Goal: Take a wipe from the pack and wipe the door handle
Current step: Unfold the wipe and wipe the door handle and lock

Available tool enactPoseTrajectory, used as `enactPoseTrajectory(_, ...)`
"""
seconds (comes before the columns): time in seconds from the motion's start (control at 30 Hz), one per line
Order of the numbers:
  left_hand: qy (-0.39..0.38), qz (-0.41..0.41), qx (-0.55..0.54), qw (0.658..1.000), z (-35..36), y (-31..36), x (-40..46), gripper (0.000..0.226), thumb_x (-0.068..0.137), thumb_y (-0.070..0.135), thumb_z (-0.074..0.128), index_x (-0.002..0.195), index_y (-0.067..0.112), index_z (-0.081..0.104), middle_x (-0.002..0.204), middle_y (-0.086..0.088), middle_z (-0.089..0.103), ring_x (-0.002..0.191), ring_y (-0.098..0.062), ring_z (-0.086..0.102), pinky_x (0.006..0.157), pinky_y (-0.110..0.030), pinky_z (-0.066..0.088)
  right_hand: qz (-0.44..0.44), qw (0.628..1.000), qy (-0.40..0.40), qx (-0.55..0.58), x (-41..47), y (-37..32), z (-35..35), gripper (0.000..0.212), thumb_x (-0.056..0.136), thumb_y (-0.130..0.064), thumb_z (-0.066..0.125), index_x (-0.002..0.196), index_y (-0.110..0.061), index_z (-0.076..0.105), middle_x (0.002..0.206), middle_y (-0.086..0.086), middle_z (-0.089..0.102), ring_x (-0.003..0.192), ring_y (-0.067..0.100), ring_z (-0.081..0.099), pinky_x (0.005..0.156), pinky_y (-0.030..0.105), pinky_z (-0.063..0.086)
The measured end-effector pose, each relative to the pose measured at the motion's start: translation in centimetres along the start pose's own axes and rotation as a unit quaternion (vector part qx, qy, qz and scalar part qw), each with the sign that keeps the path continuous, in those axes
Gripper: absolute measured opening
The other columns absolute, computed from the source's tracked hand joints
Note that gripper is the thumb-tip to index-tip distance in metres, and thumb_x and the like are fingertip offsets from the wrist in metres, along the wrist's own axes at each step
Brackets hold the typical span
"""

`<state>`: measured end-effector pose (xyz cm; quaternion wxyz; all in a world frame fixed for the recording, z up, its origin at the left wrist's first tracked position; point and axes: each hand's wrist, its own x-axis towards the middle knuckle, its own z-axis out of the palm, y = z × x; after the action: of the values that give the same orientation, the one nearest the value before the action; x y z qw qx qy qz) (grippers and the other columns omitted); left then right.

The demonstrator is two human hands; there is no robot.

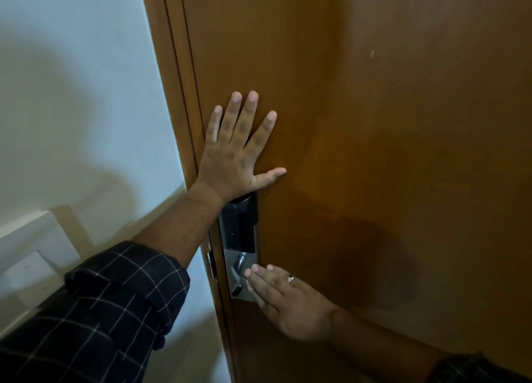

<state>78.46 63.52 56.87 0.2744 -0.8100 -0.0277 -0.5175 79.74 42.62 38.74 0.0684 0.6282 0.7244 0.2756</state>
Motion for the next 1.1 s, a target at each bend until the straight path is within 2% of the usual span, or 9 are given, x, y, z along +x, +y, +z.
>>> enactPoseTrajectory(0.1,0.000,-0.002,-0.002,1.000,0.0,0.0,0.1,0.093,0.086,0.079,0.041,0.153,0.018,0.022,0.158,-0.024,0.031,0.147,-0.041,0.021,0.120,-0.059,0.017,0.037,0.999,0.012,0.001,3.0,0.0,-0.3,0.051,0.099,-0.027,0.031,0.144,-0.005,0.035,0.152,0.010,0.038,0.141,0.024,0.033,0.114,0.036,0.011)
enactPoseTrajectory(0.2,-0.002,-0.001,-0.002,1.000,-0.1,0.0,0.1,0.092,0.085,0.079,0.041,0.153,0.018,0.024,0.157,-0.024,0.033,0.147,-0.041,0.023,0.119,-0.060,0.019,0.028,0.999,-0.030,0.021,6.5,-0.8,0.0,0.055,0.102,-0.025,0.029,0.149,0.000,0.014,0.159,0.015,0.018,0.146,0.026,0.014,0.113,0.036,-0.004)
enactPoseTrajectory(0.4,-0.001,-0.001,-0.003,1.000,-0.2,-0.2,-0.1,0.090,0.086,0.079,0.041,0.152,0.019,0.025,0.156,-0.024,0.034,0.146,-0.041,0.025,0.119,-0.060,0.020,0.052,0.997,-0.047,-0.025,8.2,-2.0,0.0,0.054,0.102,-0.023,0.024,0.147,0.004,0.013,0.159,0.019,0.011,0.147,0.033,0.007,0.119,0.043,0.012)
enactPoseTrajectory(0.63,0.005,-0.004,-0.006,1.000,0.0,-0.1,0.0,0.092,0.085,0.079,0.042,0.153,0.020,0.024,0.157,-0.023,0.033,0.147,-0.041,0.024,0.120,-0.059,0.018,-0.014,1.000,-0.014,0.008,-1.2,1.1,0.6,0.041,0.099,-0.021,0.037,0.138,-0.011,0.046,0.149,0.007,0.044,0.139,0.024,0.036,0.109,0.039,0.039)
enactPoseTrajectory(0.73,0.009,-0.004,-0.007,1.000,0.1,-0.1,0.0,0.092,0.085,0.079,0.042,0.153,0.020,0.023,0.157,-0.023,0.033,0.147,-0.040,0.024,0.120,-0.059,0.018,0.051,0.995,0.009,0.084,-4.6,1.3,0.7,0.039,0.104,-0.017,0.028,0.135,-0.009,0.051,0.145,0.007,0.048,0.136,0.022,0.039,0.108,0.037,0.041)
enactPoseTrajectory(0.8,0.010,-0.006,-0.008,1.000,0.1,-0.1,0.0,0.093,0.085,0.079,0.042,0.154,0.021,0.022,0.157,-0.023,0.033,0.147,-0.040,0.022,0.120,-0.058,0.016,0.099,0.988,0.004,0.120,-6.0,1.1,0.6,0.041,0.104,-0.015,0.028,0.141,-0.009,0.042,0.151,0.008,0.038,0.141,0.021,0.031,0.111,0.035,0.036)
enactPoseTrajectory(0.87,0.010,-0.006,-0.008,1.000,0.1,-0.1,0.0,0.093,0.085,0.079,0.042,0.154,0.021,0.021,0.158,-0.022,0.032,0.148,-0.040,0.021,0.120,-0.059,0.016,0.194,0.953,0.010,0.231,-6.5,0.8,0.3,0.054,0.097,-0.002,0.042,0.148,-0.013,0.028,0.158,0.004,0.020,0.145,0.017,0.020,0.115,0.033,0.029)
enactPoseTrajectory(0.97,0.006,-0.006,-0.007,1.000,0.0,-0.1,0.0,0.093,0.085,0.079,0.042,0.154,0.020,0.021,0.158,-0.023,0.031,0.148,-0.041,0.022,0.120,-0.060,0.018,0.404,0.818,0.120,0.392,-4.7,-0.7,-0.6,0.064,0.088,0.012,0.049,0.144,-0.015,0.036,0.152,-0.004,0.032,0.141,0.012,0.032,0.114,0.028,0.031)
enactPoseTrajectory(1.1,-0.002,-0.006,-0.004,1.000,-0.1,-0.1,0.0,0.094,0.085,0.079,0.041,0.155,0.020,0.019,0.159,-0.022,0.030,0.148,-0.040,0.021,0.120,-0.061,0.018,0.518,0.677,0.154,0.500,0.2,-4.5,-1.9,0.059,0.091,0.012,0.045,0.143,-0.015,0.036,0.153,-0.004,0.033,0.139,0.003,0.025,0.115,0.025,0.028)
